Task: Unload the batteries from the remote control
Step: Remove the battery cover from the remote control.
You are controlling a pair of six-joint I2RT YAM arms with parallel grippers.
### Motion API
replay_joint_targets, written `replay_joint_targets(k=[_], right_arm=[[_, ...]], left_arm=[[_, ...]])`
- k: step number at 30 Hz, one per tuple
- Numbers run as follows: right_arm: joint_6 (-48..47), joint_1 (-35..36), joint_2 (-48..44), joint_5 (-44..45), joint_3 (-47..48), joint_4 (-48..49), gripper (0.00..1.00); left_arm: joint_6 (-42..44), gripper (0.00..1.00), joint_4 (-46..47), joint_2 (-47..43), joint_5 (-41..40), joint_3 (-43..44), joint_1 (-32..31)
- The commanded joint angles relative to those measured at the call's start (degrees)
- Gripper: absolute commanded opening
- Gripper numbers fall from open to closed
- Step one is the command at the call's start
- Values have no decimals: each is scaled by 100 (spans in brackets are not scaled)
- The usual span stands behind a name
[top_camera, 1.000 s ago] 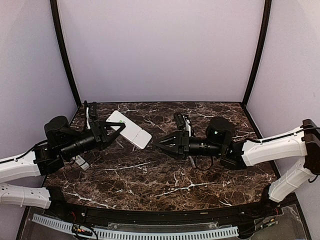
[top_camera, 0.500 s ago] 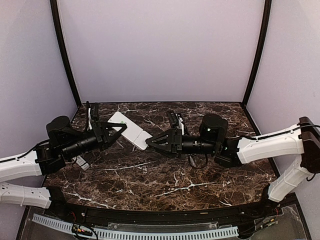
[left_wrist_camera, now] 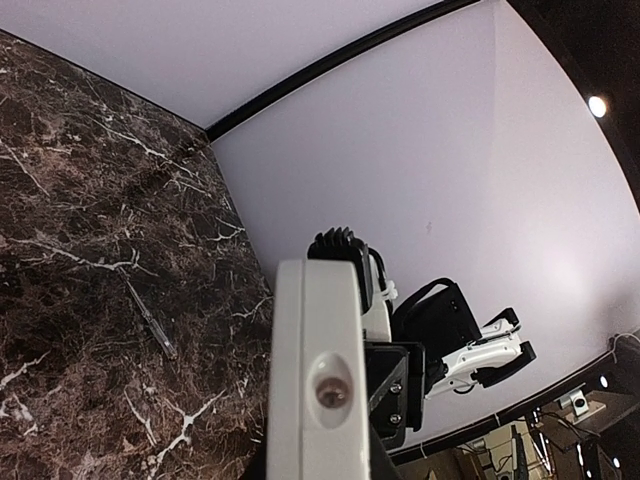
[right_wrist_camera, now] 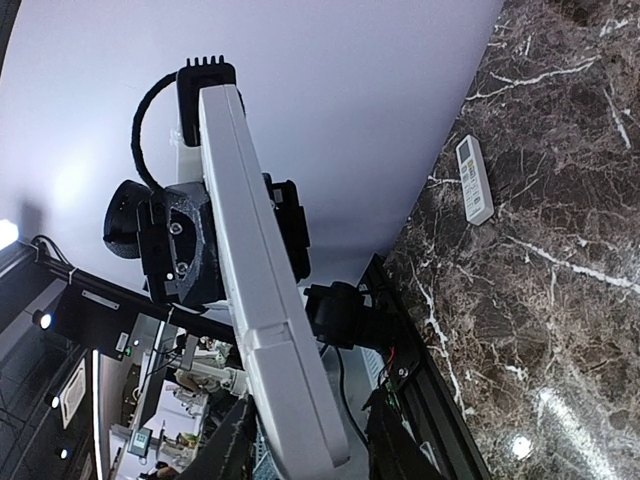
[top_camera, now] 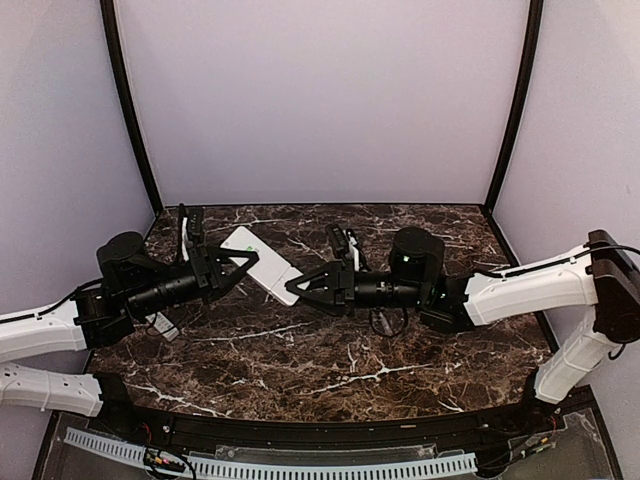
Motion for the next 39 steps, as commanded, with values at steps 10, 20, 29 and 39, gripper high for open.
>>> replay_joint_targets(k=[10, 20, 29, 39], right_arm=[[227, 38, -68, 16, -268, 207, 22], [254, 39, -132, 40, -354, 186, 18], [329, 39, -231, 77, -271, 47, 26], [363, 46, -112, 52, -228, 203, 33]], left_arm=[[11, 0, 242, -192, -31, -32, 65], [33, 0, 206, -226, -44, -30, 83], [574, 0, -9, -201, 229, 56, 83], [633, 0, 176, -150, 471, 14, 83]])
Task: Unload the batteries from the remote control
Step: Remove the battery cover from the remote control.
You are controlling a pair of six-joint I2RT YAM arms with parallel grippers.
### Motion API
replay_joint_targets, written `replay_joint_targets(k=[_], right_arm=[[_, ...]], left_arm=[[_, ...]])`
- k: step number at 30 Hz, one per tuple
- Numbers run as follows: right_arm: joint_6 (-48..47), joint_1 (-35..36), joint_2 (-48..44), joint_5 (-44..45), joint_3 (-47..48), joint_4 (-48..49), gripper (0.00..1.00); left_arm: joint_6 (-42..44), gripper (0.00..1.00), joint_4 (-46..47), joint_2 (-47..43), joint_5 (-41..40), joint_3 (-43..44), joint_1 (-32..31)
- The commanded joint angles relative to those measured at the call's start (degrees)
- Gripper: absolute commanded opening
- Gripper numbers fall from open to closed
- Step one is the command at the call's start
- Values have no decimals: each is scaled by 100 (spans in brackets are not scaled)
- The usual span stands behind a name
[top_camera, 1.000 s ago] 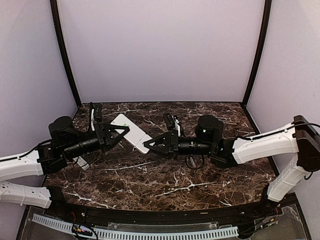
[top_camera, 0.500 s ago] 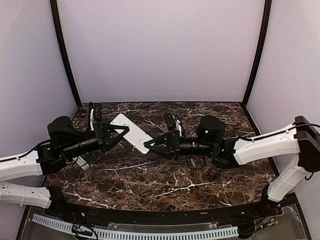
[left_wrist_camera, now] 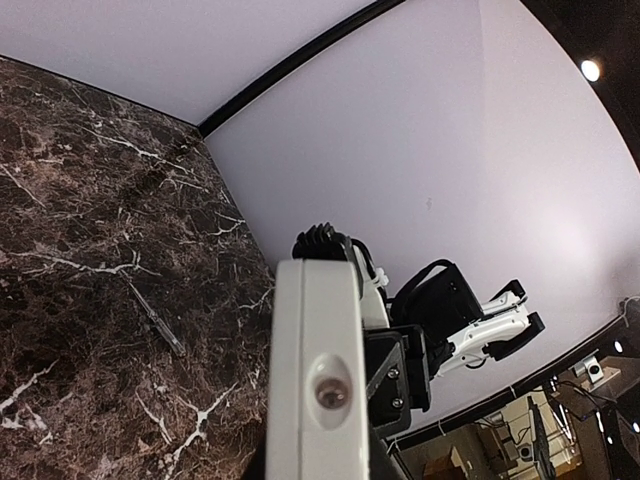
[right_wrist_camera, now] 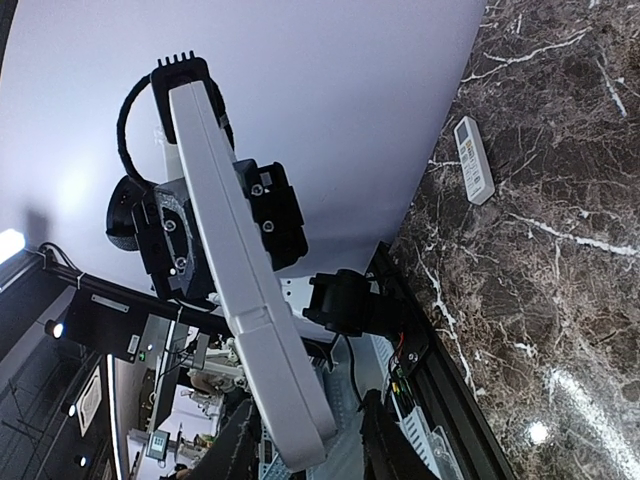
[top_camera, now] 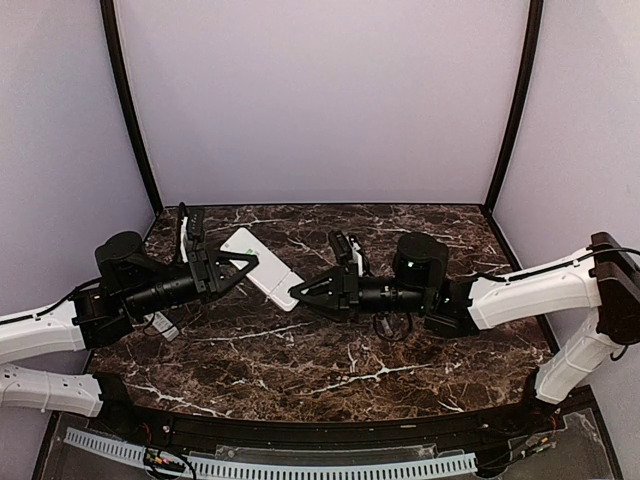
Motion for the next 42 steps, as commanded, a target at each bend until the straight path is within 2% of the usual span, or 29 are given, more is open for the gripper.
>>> replay_joint_targets(k=[1, 6, 12, 16, 26, 32, 38, 42], right_arm=[[29, 0, 8, 59, 4, 130, 32], [14, 3, -45, 105, 33, -106, 29], [27, 3, -56, 120, 48, -244, 37], [46, 5, -17, 121, 84, -266, 37], [82, -1, -12, 91, 112, -294, 23], [108, 5, -3, 87, 120, -378, 21], [118, 3, 31, 62, 161, -434, 27], [124, 0, 105, 13, 226, -436, 28]], left_arm=[[107, 0, 253, -90, 168, 14, 28], [194, 0, 69, -153, 107, 20, 23], [468, 0, -229, -254, -35, 53, 22], [557, 0, -284, -240, -55, 53, 18], [693, 0, -440, -218, -151, 63, 15], [773, 0, -573, -252, -287, 71, 18], [922, 0, -712, -278, -378, 82, 21], [911, 0, -684, -219, -326, 80, 25]])
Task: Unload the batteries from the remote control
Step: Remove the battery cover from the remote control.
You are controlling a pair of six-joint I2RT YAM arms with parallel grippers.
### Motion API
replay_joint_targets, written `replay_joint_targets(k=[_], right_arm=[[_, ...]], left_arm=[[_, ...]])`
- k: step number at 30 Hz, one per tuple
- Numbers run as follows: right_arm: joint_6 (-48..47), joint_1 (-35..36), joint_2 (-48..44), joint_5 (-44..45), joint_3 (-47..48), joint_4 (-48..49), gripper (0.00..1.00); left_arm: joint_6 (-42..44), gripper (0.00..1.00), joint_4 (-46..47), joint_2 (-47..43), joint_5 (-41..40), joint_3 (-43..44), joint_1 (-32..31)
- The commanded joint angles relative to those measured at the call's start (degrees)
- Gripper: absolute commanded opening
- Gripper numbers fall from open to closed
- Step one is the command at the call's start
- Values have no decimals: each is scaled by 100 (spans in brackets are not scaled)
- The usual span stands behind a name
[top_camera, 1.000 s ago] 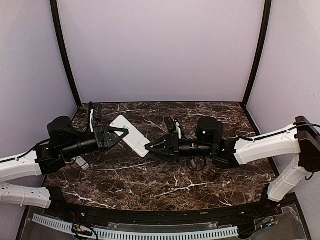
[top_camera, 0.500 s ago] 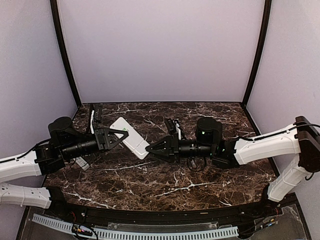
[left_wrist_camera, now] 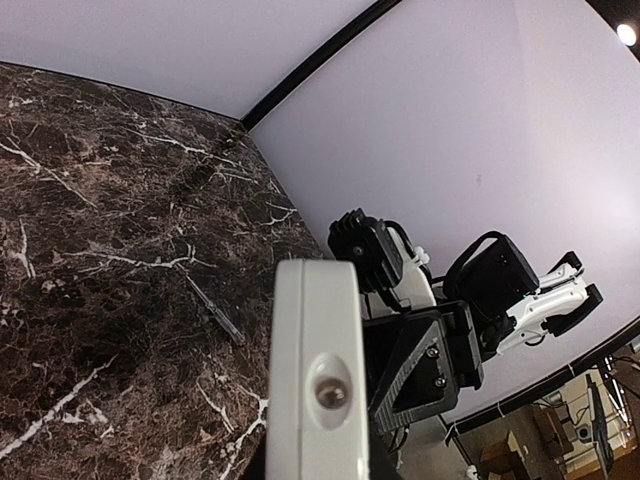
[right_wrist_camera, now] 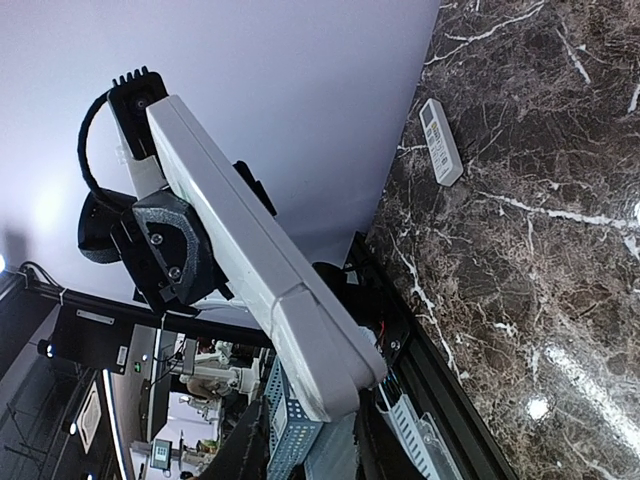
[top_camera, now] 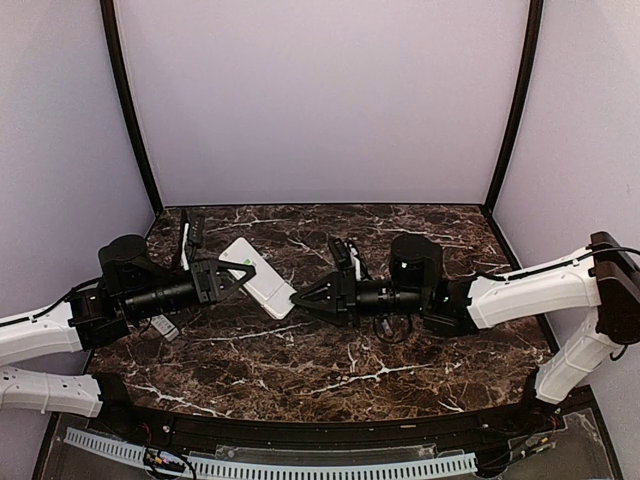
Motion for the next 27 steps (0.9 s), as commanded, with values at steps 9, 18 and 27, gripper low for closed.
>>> replay_joint_targets(k=[9, 18, 27], right_arm=[[19, 1, 181, -101, 232, 127, 22], [109, 3, 275, -150, 272, 355, 17], [203, 0, 427, -204, 386, 651, 20]], left_arm=[[114, 0, 45, -115, -49, 48, 15], [60, 0, 20, -147, -43, 18, 18], [-127, 0, 211, -162, 66, -78, 15]])
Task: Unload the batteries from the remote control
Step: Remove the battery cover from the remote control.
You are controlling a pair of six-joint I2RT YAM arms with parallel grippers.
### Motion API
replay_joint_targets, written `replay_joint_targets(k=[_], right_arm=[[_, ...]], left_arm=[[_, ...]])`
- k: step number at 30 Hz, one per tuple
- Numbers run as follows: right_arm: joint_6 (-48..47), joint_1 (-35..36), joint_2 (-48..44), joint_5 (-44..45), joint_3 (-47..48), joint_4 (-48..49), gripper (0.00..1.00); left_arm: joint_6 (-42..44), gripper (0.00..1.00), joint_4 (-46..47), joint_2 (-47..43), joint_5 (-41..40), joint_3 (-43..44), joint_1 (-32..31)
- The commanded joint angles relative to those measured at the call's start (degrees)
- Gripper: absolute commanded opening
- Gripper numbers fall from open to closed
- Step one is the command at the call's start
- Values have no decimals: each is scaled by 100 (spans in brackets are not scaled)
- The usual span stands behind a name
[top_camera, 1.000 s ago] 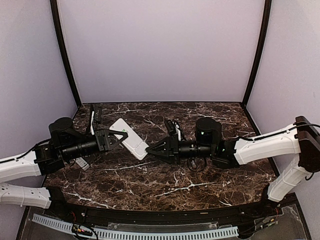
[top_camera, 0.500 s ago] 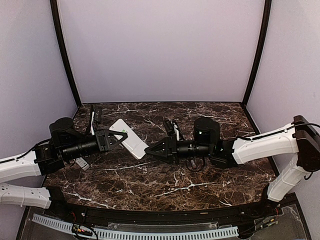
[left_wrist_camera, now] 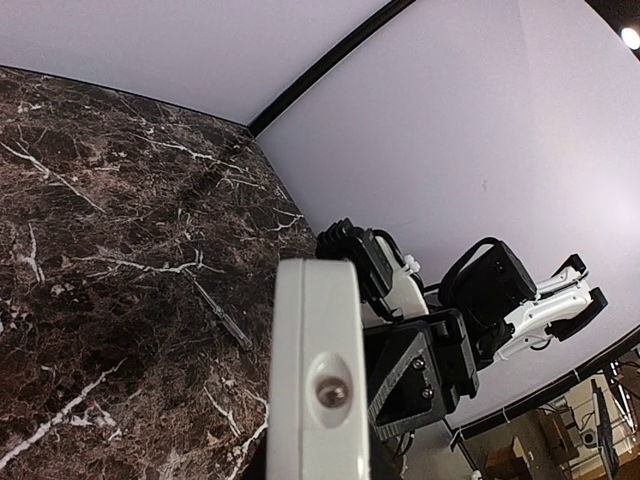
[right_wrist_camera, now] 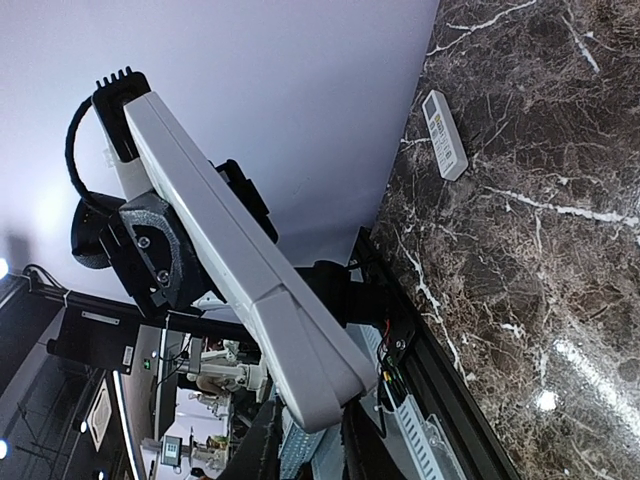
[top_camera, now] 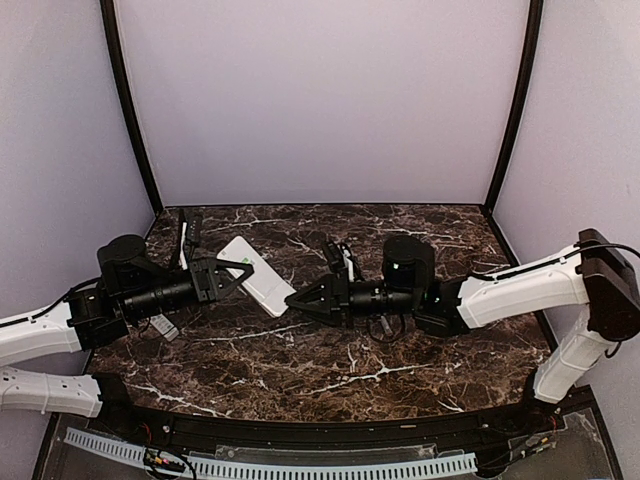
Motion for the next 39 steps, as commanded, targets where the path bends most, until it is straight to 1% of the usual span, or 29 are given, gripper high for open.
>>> replay_joint_targets(k=[1, 7, 10, 17, 20, 25, 31, 37, 39], right_arm=[[46, 3, 91, -66, 222, 435, 20], [36, 4, 102, -70, 260, 497, 16], [80, 4, 119, -67, 231, 628, 13], [178, 5, 43, 41, 46, 863, 7], [226, 5, -12, 89, -69, 976, 4], [231, 7, -130, 143, -195, 1000, 0], [292, 3, -238, 249, -382, 1035, 0], [310, 1, -272, 256, -448, 1075, 0], [314, 6, -310, 271, -490, 1079, 0]], left_arm=[[-117, 0, 282, -119, 128, -83, 8], [-176, 0, 287, -139, 170, -130, 13], [-274, 0, 319, -178, 111, -163, 11], [-743, 0, 660, -397, -376, -328, 13], [-913, 0, 848, -406, -475, -380, 16], [-1073, 0, 871, -383, -574, -407, 14], [-1438, 0, 1344, -471, -839, -652, 17], [-1521, 0, 1314, -533, -894, -668, 15], [-1562, 0, 1325, -554, -1076, -695, 17]])
